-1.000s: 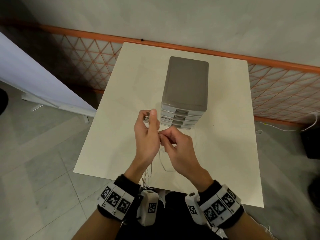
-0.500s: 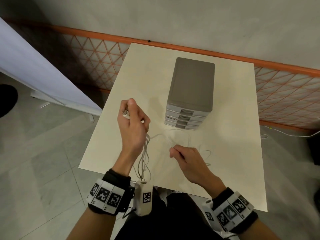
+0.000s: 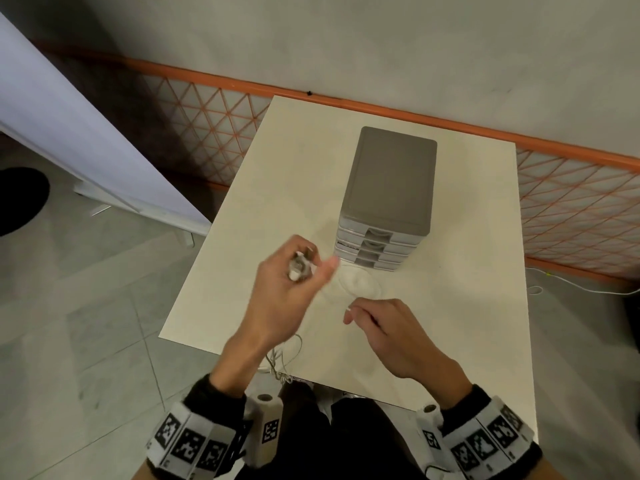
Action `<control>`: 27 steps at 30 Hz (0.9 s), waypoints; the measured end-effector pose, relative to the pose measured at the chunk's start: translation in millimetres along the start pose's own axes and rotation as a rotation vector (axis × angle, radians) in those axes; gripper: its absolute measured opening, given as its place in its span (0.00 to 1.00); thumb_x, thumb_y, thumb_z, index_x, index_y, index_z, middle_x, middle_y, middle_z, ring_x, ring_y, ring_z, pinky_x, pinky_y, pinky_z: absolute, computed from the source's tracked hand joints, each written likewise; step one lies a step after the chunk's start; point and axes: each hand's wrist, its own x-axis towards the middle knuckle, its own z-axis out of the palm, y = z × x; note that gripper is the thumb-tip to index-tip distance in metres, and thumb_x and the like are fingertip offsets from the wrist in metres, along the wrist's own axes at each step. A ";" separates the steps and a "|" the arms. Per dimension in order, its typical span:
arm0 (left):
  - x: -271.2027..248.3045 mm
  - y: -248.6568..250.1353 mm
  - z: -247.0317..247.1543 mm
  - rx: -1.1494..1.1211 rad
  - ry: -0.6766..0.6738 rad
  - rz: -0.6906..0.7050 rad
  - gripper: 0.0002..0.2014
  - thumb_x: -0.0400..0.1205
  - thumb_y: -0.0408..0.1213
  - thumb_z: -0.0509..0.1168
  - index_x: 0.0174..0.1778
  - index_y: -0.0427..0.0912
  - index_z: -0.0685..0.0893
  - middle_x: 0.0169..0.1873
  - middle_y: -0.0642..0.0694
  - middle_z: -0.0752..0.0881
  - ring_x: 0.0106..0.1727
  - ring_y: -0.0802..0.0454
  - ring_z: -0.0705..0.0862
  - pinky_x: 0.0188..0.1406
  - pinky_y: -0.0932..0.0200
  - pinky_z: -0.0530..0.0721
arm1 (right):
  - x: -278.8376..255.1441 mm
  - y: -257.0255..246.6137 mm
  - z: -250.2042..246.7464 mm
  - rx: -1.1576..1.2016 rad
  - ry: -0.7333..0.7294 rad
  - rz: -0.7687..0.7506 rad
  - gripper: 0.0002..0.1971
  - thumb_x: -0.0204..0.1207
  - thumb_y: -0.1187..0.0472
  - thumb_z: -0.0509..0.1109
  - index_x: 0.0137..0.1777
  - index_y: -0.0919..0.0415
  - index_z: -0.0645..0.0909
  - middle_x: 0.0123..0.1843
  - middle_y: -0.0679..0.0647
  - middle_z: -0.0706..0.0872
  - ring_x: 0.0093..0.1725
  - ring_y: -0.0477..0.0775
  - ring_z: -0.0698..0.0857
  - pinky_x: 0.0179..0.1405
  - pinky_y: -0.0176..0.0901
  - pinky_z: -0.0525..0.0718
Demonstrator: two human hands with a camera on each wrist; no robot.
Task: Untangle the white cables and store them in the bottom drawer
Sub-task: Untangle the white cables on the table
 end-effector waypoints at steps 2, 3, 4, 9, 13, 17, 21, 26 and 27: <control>-8.7 -9.1 3.3 0.083 -0.159 -0.070 0.09 0.80 0.43 0.75 0.53 0.47 0.86 0.20 0.59 0.74 0.24 0.59 0.68 0.28 0.66 0.69 | -0.1 -15.1 -12.4 0.042 0.019 -0.043 0.14 0.86 0.60 0.60 0.43 0.55 0.85 0.24 0.37 0.77 0.24 0.46 0.73 0.30 0.42 0.71; -11.7 -12.9 4.2 0.136 -0.216 -0.088 0.10 0.81 0.42 0.74 0.58 0.50 0.87 0.22 0.61 0.78 0.25 0.60 0.72 0.31 0.68 0.72 | 0.6 -20.7 -17.4 0.073 0.021 -0.067 0.14 0.87 0.61 0.60 0.43 0.57 0.84 0.24 0.37 0.76 0.24 0.46 0.72 0.29 0.38 0.68; -13.8 -15.1 4.4 0.174 -0.260 -0.085 0.10 0.82 0.43 0.72 0.59 0.52 0.87 0.26 0.63 0.83 0.28 0.61 0.78 0.35 0.68 0.74 | 1.7 -24.5 -21.0 0.111 0.022 -0.088 0.13 0.87 0.62 0.60 0.43 0.58 0.84 0.24 0.36 0.77 0.24 0.45 0.71 0.28 0.34 0.66; -17.6 -15.6 -0.8 0.184 -0.261 0.010 0.11 0.83 0.52 0.66 0.39 0.52 0.86 0.29 0.59 0.82 0.31 0.59 0.78 0.35 0.61 0.73 | 9.0 -23.3 -28.2 0.286 0.076 -0.134 0.10 0.84 0.58 0.66 0.42 0.56 0.84 0.28 0.42 0.77 0.28 0.42 0.71 0.31 0.36 0.69; -19.8 -7.3 -18.3 -0.036 -0.069 -0.008 0.17 0.84 0.42 0.67 0.29 0.49 0.76 0.22 0.55 0.68 0.25 0.57 0.64 0.25 0.63 0.64 | 13.0 -9.2 -17.7 0.277 0.060 -0.168 0.09 0.85 0.59 0.64 0.43 0.53 0.82 0.35 0.46 0.81 0.37 0.49 0.80 0.39 0.44 0.77; -28.9 -0.8 -29.3 -0.090 0.051 -0.018 0.17 0.85 0.37 0.66 0.30 0.39 0.73 0.21 0.53 0.67 0.23 0.56 0.62 0.22 0.63 0.63 | 17.6 24.9 11.3 0.022 0.007 -0.137 0.09 0.88 0.55 0.59 0.48 0.43 0.79 0.42 0.43 0.84 0.49 0.47 0.80 0.51 0.43 0.75; -40.0 1.5 -37.3 -0.102 0.119 -0.001 0.17 0.83 0.44 0.67 0.30 0.41 0.73 0.21 0.53 0.67 0.22 0.56 0.62 0.23 0.63 0.63 | 16.8 55.5 33.8 -0.363 0.142 -0.105 0.11 0.87 0.57 0.59 0.57 0.53 0.84 0.57 0.48 0.81 0.54 0.53 0.75 0.53 0.49 0.76; -51.4 11.2 -53.3 -0.199 0.248 -0.026 0.14 0.79 0.46 0.67 0.29 0.46 0.77 0.18 0.57 0.68 0.20 0.55 0.62 0.20 0.65 0.63 | 24.3 38.9 39.1 -0.453 0.322 -0.008 0.07 0.85 0.58 0.64 0.53 0.54 0.84 0.62 0.57 0.75 0.55 0.59 0.73 0.51 0.55 0.78; -54.4 14.8 -58.6 -0.217 0.273 -0.013 0.13 0.78 0.46 0.67 0.28 0.50 0.78 0.18 0.57 0.68 0.19 0.56 0.63 0.20 0.65 0.64 | 27.7 32.1 40.1 -0.488 0.346 0.032 0.09 0.85 0.55 0.63 0.53 0.52 0.85 0.65 0.58 0.75 0.58 0.61 0.73 0.50 0.56 0.77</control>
